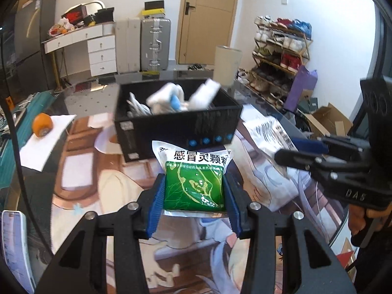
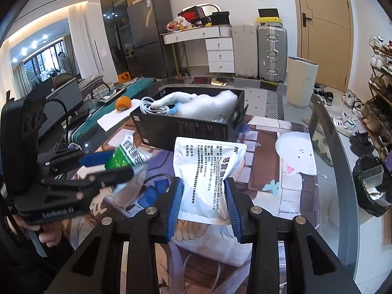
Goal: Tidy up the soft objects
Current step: 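Carry the white and green packets over the black box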
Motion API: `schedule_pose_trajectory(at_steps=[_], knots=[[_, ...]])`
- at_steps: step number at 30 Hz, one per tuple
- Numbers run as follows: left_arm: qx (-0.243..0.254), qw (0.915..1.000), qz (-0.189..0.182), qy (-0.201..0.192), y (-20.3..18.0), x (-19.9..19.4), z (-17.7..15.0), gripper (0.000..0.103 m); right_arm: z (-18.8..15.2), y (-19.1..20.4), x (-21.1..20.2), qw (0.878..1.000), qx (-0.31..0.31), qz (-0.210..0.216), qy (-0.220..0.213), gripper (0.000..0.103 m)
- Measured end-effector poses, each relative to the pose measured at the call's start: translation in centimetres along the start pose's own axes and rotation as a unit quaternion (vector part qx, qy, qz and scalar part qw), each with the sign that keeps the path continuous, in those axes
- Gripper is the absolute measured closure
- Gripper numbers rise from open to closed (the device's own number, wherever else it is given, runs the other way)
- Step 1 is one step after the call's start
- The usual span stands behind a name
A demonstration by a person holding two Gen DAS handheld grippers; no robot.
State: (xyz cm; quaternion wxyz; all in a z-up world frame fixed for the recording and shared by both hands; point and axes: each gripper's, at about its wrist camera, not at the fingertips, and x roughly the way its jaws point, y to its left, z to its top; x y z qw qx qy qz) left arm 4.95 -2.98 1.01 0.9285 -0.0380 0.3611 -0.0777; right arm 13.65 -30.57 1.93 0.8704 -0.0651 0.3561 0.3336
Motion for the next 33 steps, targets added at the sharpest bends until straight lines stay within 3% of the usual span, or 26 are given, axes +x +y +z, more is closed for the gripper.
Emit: schedule_pose_trajectory(at_steps=[13,33], knots=[[-0.019,0.9984,0.018,-0.05,3.6,-1.8,2.5,0.059,1.1,1.7,-0.7,0.998,0.015,0.023,-0.056,0.068],[-0.032,0.9975,0.022,-0.06,6.7,0.3,7.2,0.059,7.1,0.4,2.2,0.998,0.024,-0.016,-0.064,0.068]])
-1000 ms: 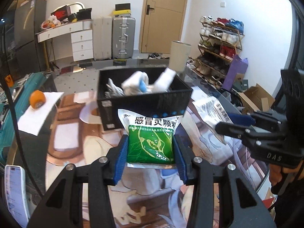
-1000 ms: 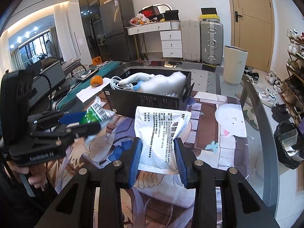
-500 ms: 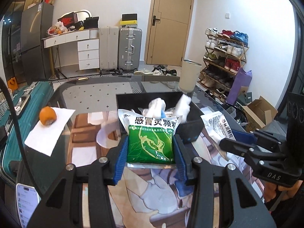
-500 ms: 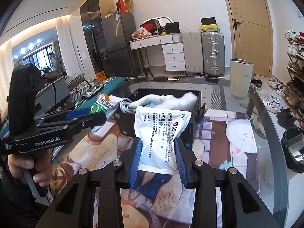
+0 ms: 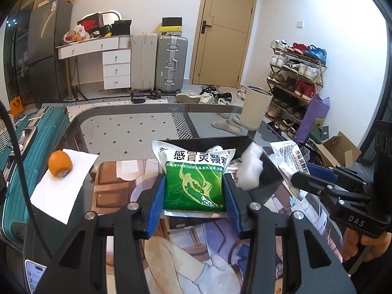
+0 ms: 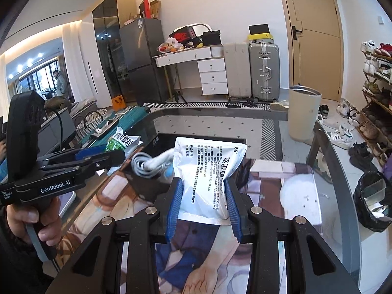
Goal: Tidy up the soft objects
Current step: 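Carry the white and green packets over the black box, then lower both packets into the box and open both tools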
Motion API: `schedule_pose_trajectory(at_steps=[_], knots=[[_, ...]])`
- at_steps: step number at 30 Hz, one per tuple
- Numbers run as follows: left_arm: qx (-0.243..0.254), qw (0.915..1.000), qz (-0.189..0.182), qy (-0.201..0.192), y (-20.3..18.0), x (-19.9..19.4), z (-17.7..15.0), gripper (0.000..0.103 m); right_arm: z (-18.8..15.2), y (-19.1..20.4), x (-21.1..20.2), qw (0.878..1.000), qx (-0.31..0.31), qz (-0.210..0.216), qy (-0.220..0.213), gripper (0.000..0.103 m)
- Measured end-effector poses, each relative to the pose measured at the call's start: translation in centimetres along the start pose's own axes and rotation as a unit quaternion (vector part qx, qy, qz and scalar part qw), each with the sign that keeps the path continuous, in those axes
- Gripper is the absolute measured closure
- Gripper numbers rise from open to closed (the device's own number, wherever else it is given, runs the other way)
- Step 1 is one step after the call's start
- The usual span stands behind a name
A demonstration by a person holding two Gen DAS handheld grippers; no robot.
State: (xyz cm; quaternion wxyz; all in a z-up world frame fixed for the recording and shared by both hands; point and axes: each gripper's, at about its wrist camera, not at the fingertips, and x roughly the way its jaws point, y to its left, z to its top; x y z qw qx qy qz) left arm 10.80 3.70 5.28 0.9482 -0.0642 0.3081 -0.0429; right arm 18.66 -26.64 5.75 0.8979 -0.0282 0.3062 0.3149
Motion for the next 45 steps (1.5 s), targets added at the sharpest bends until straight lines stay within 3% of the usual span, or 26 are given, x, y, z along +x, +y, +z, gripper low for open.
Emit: schedule_pose_trajectory(at_steps=[10,17,27,33,36,40,45], knots=[[0.001,0.9999,0.009,0.007,0.6,1.9,1.5,0.059,1.2,-1.4,2.3,0.997,-0.016,-0.07,0.022,0.068],[0.0,0.9998,0.005,0.02,1.0,3.9,2.0,0.059,1.4,-2.1,4.2,0.996,-0.02,-0.075,0.037,0.068],[0.0,0.9996,0.002,0.028,1.4,5.5,2.7,0.059,2.2,0.1,7.3,0.997,-0.056,-0.042,0.044,0.068],[0.0,0.9996,-0.006,0.029,1.3,6.0,2.9,0.059,1.8,-0.4,9.2,0.997,-0.02,0.021,0.071,0.068],[0.003,0.9995,-0.008,0.03,1.1,6.3,2.9,0.059,1.7,-0.4,9.3,0.997,-0.021,0.014,0.067,0.068],[0.005,0.9995,-0.011,0.03,0.9,6.6,2.9,0.059,1.8,-0.3,9.0,0.998,-0.037,-0.007,0.059,0.051],[0.014,0.9992,-0.018,0.032,0.4,6.8,2.9,0.059,2.1,-0.6,7.8,0.998,-0.045,-0.025,0.039,0.043]])
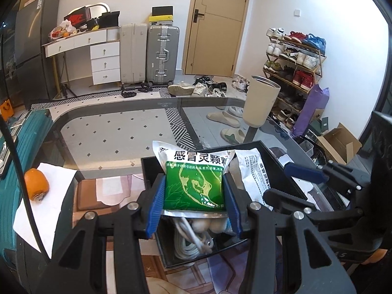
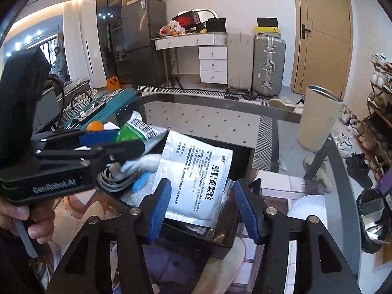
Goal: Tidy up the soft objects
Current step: 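Lower both packets into the box and open both tools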
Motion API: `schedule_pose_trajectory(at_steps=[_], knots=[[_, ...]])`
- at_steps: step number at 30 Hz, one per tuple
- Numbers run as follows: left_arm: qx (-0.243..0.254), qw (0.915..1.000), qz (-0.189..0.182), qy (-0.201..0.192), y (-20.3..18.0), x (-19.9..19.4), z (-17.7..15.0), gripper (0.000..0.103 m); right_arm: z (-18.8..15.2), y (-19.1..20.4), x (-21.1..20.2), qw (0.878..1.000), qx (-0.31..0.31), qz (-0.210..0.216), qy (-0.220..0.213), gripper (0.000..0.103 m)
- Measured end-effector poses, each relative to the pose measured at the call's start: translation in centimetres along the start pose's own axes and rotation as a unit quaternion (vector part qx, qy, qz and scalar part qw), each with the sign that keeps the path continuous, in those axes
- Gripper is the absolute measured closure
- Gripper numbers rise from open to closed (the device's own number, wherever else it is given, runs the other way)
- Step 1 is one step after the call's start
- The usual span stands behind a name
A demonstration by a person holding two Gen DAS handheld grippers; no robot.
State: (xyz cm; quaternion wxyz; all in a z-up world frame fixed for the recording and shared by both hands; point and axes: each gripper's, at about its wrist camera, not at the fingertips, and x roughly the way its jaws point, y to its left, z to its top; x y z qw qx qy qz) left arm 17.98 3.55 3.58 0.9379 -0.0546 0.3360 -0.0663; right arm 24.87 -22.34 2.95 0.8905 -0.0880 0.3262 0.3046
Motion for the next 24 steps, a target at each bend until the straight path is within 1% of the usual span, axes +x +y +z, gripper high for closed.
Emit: schedule_pose_trajectory(at_steps=[1,2,9,12,15,17,18,20,22,24], knots=[[0.002,1.0,-0.001,0.001,-0.1,0.1,0.0,0.059,-0.1,-0.1,-0.1,1.0,0.0,-0.002,-0.002,0.039],[0.004,1.0,-0.002,0.002,-0.2,0.2,-0.1,0.059,-0.2,-0.3,-0.3,1.0,0.001,-0.004,-0.003,0.038],[0.014,0.9997,-0.011,0.017,-1.1,1.2,-0.3,0.058,-0.6,-1.0,-0.5,1.0,0.007,-0.008,0.0,0.037],[0.02,0.9995,-0.012,0.02,-1.5,1.1,-0.4,0.056,-0.8,-1.1,-0.6,1.0,0.009,-0.008,-0.001,0.033],[0.017,0.999,-0.025,0.033,-1.6,1.0,-0.6,0.049,-0.9,-1.1,-1.0,1.0,0.012,-0.008,-0.004,0.029],[0.02,0.9989,-0.022,0.037,-1.7,0.8,-0.8,0.041,-1.0,-1.1,-1.4,1.0,0.013,-0.009,-0.006,0.026],[0.018,0.9989,-0.02,0.038,-1.6,0.7,-0.9,0.039,-1.1,-1.1,-1.5,1.0,0.012,-0.009,-0.007,0.024],[0.017,0.999,-0.005,0.041,-1.6,0.4,-1.0,0.034,-1.0,-1.0,-1.8,1.0,0.01,-0.008,-0.009,0.022],[0.016,0.9991,-0.003,0.04,-1.6,0.1,-1.1,0.018,-1.0,-0.8,-2.3,1.0,0.006,-0.009,-0.014,0.018],[0.016,0.9993,-0.012,0.032,-1.7,-0.7,-1.4,0.008,-1.1,-0.8,-2.8,1.0,0.005,-0.009,-0.017,0.014]])
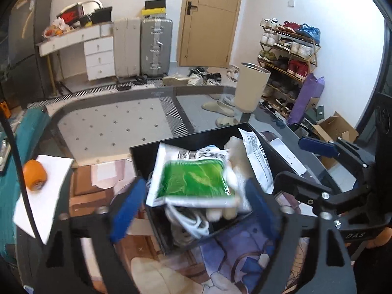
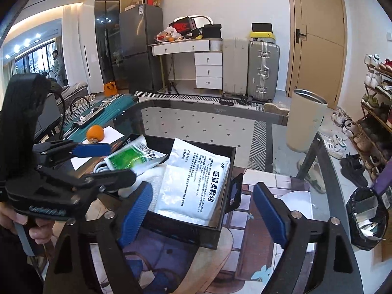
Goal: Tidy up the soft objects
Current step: 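Lower both packets into the box and open both tools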
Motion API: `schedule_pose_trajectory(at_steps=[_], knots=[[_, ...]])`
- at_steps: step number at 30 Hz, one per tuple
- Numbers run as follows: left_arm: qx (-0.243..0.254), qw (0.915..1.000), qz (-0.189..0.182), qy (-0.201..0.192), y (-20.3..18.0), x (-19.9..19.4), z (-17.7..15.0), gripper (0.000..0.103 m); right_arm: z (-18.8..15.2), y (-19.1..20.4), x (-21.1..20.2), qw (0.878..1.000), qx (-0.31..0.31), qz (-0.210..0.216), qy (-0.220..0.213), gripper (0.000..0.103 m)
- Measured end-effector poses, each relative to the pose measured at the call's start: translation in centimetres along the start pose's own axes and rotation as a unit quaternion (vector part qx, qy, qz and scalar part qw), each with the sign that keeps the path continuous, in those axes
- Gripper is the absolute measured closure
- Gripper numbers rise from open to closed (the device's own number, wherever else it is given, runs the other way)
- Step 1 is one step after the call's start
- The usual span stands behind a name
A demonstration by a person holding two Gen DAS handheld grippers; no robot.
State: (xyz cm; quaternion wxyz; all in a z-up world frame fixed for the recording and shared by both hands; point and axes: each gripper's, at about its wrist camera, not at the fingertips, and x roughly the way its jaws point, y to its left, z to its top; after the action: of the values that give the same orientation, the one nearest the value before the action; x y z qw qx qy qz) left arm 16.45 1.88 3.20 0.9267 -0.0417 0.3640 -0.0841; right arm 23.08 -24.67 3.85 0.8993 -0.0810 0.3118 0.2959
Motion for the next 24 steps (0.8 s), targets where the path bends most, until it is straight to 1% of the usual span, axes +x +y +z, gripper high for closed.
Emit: schedule_pose_trajectory(at_steps=[1,3,6,7,10,17,20,24], knots=[[0.002,1.0,0.004,-0.005,-0.2,-0.4,-0.2,0.004,-0.1,0.0,-0.3,1.0,0.0,0.002,-0.002,0.012],[0.008,0.9995,0.025,-0.018,-0.5,-1.1,-0.5,0.0,-0.3,0.1,-0.9,1.0,0.0,-0.002,-0.007,0.008],[0.008,0.9982,0.047,-0.038,-0.4,-2.1,-1.0,0.0,-0.8,0.4,-1.8,1.0,0.002,-0.004,-0.014,0.004],[0.007,0.9977,0.053,-0.041,-0.2,-2.3,-1.2,0.0,-0.9,0.5,-2.1,1.0,0.002,-0.005,-0.017,0.001],[0.008,0.9965,0.065,-0.052,0.1,-3.0,-2.1,0.0,-1.4,0.9,-2.7,1.0,-0.004,-0.005,-0.02,0.001],[0.008,0.9942,0.073,-0.08,0.2,-4.8,-3.9,0.0,-2.9,2.2,-4.0,0.999,-0.012,-0.003,-0.031,0.001],[0.009,0.993,0.078,-0.089,0.1,-5.4,-4.8,0.0,-3.7,2.4,-4.4,0.999,-0.014,-0.001,-0.039,0.001],[0.005,0.9905,0.093,-0.102,0.2,-5.8,-6.0,0.0,-4.7,3.1,-5.1,0.998,-0.024,0.003,-0.054,0.001]])
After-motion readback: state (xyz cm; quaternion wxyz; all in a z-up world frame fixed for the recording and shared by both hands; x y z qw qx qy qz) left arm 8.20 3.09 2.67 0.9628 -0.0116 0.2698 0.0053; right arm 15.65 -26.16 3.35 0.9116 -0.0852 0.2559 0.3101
